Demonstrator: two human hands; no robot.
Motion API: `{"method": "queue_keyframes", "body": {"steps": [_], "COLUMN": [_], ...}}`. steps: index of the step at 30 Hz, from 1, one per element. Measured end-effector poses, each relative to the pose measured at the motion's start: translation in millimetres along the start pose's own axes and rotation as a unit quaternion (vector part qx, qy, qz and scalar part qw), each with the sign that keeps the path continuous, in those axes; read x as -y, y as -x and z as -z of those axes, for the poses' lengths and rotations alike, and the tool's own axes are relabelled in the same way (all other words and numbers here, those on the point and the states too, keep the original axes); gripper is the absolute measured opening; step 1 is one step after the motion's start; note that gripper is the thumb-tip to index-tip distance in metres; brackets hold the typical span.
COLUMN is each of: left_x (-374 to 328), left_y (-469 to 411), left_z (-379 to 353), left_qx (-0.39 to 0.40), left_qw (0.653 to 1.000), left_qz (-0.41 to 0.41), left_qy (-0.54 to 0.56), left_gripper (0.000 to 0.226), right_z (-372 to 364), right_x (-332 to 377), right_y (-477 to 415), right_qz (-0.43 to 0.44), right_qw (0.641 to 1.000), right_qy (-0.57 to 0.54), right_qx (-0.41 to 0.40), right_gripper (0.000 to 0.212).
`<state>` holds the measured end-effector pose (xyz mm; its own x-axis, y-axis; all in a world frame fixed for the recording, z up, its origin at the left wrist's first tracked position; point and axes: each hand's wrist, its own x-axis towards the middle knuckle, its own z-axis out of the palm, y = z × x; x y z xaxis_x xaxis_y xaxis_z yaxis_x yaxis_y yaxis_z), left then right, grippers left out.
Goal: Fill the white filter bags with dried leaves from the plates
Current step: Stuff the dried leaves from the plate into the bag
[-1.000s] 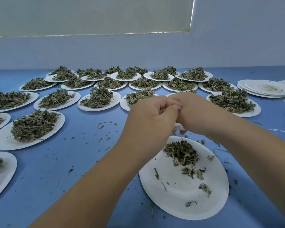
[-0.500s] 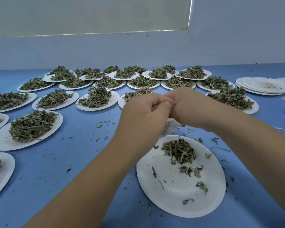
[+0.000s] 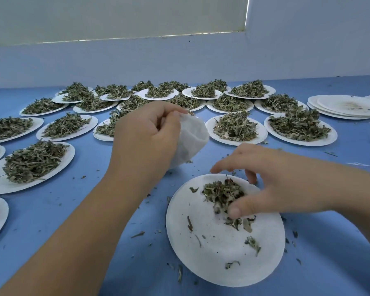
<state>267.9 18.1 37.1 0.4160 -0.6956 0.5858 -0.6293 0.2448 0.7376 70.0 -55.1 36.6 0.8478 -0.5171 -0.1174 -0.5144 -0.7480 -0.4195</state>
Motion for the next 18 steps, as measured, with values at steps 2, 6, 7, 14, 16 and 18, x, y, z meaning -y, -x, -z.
{"method": "queue_keyframes", "body": {"steps": [2, 6, 7, 14, 16, 18], "left_x": [1.0, 1.5, 1.7, 5.0, 5.7, 7.1], "left_y": [0.6, 1.2, 1.4, 2.5, 2.4, 2.1], "left_z": [0.0, -1.5, -2.0, -6.4, -6.2, -5.5], "left_qx": [-0.001, 0.003, 0.004, 0.009, 0.003, -0.007], "left_qw": [1.0, 0.999, 0.999, 0.999, 0.999, 0.998], "left_qz": [-0.014, -0.024, -0.025, -0.032, -0.036, -0.043], "left_qy": [-0.018, -0.032, -0.032, -0.034, -0.034, -0.038], "left_gripper": [0.031, 0.029, 0.029, 0.032, 0.031, 0.029], "right_z": [-4.6, -13.8, -15.6, -22.2, -22.6, -23.1], "right_x": [-0.4, 0.3, 0.7, 5.4, 7.3, 9.0], "right_y": [-0.3, -2.9, -3.1, -7.3, -7.1, -7.4], "right_qz": [0.023, 0.027, 0.026, 0.02, 0.015, 0.011], "right_qw": [0.999, 0.997, 0.997, 0.996, 0.995, 0.994], "right_qy": [0.025, 0.061, 0.063, 0.087, 0.1, 0.108], "right_qx": [0.02, 0.04, 0.041, 0.01, -0.001, -0.009], "right_gripper": [0.076, 0.077, 0.074, 0.043, 0.039, 0.038]}}
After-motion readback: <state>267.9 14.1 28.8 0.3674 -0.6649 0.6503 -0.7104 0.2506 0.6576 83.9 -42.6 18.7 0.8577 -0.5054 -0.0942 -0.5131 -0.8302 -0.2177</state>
